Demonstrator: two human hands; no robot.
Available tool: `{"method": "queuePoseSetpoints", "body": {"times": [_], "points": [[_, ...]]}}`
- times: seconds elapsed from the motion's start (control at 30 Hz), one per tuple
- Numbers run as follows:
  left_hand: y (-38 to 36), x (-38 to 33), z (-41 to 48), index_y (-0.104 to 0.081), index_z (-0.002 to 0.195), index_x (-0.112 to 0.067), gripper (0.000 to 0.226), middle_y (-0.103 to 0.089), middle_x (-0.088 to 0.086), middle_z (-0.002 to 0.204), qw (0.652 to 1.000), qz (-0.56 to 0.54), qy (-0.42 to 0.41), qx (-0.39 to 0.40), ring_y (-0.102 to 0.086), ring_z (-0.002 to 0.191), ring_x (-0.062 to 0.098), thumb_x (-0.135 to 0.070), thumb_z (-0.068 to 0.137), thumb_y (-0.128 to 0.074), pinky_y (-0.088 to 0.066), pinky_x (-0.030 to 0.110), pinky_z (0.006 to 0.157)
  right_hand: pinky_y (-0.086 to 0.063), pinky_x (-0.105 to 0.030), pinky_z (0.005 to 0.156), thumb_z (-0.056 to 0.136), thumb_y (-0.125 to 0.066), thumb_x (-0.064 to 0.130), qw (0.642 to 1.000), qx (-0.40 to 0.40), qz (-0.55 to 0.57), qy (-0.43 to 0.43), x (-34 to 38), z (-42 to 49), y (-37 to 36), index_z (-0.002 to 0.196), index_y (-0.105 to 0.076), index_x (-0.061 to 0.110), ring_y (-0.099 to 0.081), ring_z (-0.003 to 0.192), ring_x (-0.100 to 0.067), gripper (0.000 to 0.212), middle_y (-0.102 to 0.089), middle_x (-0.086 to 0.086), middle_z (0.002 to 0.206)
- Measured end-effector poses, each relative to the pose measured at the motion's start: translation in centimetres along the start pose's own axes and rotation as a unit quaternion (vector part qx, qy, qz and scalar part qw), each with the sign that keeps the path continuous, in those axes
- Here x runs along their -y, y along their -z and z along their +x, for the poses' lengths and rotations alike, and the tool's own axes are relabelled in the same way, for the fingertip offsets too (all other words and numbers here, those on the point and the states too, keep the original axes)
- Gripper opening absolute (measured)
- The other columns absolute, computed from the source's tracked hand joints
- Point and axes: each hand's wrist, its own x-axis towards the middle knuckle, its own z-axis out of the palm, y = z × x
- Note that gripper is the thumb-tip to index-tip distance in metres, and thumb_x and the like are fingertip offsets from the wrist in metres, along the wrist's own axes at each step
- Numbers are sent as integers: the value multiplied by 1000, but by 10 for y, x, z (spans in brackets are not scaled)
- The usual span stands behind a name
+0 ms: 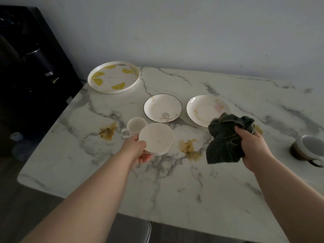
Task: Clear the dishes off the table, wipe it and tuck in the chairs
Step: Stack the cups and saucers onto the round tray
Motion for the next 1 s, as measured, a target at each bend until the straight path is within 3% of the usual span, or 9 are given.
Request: {"method": "queuePoseSetpoints", "body": {"times": [0.23, 0.37, 0.5, 0.6, 0.67, 0.73, 0.8, 0.87, 1.0], "points": [[-36, -26, 9, -54, 110, -18, 29, -61, 12, 92, 997, -4, -60, -46, -63, 68, 31, -1, 91, -40, -58, 36, 59, -41, -32, 66, 94, -54, 35, 962, 29, -270, 20, -31, 37, 11, 96, -59, 13, -52, 66, -24, 23, -58, -9, 75], [-43, -24, 13, -52, 112, -18, 28, -62, 10, 83, 996, 3, -62, -60, -64, 64, 27, -2, 91, -40, -56, 28, 48, -33, -30, 101, 97, -46, 39, 928, 106, -356, 25, -80, 51, -28, 136, -48, 18, -41, 131, -28, 45, -49, -9, 141], [-39, -22, 18, -53, 111, -16, 26, -63, 13, 83, 996, -6, -58, -67, -65, 62, 27, -3, 92, -40, -56, 26, 45, 0, -49, 119, 97, -33, 48, 808, 203, -546, 90, -109, 49, -71, 152, -13, 32, 10, 148, -28, 61, 4, 7, 162], [-30, -22, 21, -52, 114, -17, 28, -64, 14, 87, 996, -12, -56, -62, -66, 63, 27, -4, 92, -40, -55, 26, 46, 2, -54, 117, 91, -38, 59, 692, 279, -655, 120, -117, 34, -80, 148, -28, 31, 16, 146, -31, 64, 14, 5, 161], [-24, -22, 23, -52, 115, -18, 29, -64, 14, 87, 997, -12, -54, -56, -67, 63, 27, -5, 92, -40, -56, 27, 47, 2, -55, 117, 84, -41, 69, 656, 326, -673, 97, -109, 24, -79, 145, -34, 35, 13, 147, -30, 70, 10, 5, 161], [-17, -25, 23, -54, 114, -18, 29, -64, 15, 85, 997, -12, -55, -50, -68, 63, 29, -4, 91, -41, -56, 28, 48, -4, -53, 117, 86, -37, 69, 702, 315, -635, 70, -90, 16, -79, 136, -47, 40, -13, 147, -25, 59, -21, 5, 159], [-11, -29, 22, -55, 113, -20, 31, -64, 15, 85, 998, -16, -54, -38, -68, 61, 31, -4, 90, -42, -57, 31, 51, -29, -48, 112, 92, -36, 59, 818, 224, -524, 78, -70, 13, -82, 117, -62, 33, -52, 121, -23, 45, -61, 2, 126], [-5, -34, 20, -56, 114, -22, 33, -64, 14, 86, 998, -18, -51, -23, -67, 61, 32, -4, 90, -43, -59, 32, 53, -47, -42, 95, 94, -41, 51, 919, 151, -358, 68, -51, 12, -90, 110, -65, 25, -62, 98, -23, 38, -68, -3, 107], [3, -49, 15, -55, 119, -17, 34, -63, 15, 88, 998, -14, -57, 20, -65, 66, 34, -4, 90, -43, -58, 33, 56, -54, -41, 85, 91, -56, 42, 964, 214, -154, -22, -23, 6, -115, 106, -62, 31, -64, 86, -21, 19, -63, -1, 112]]}}
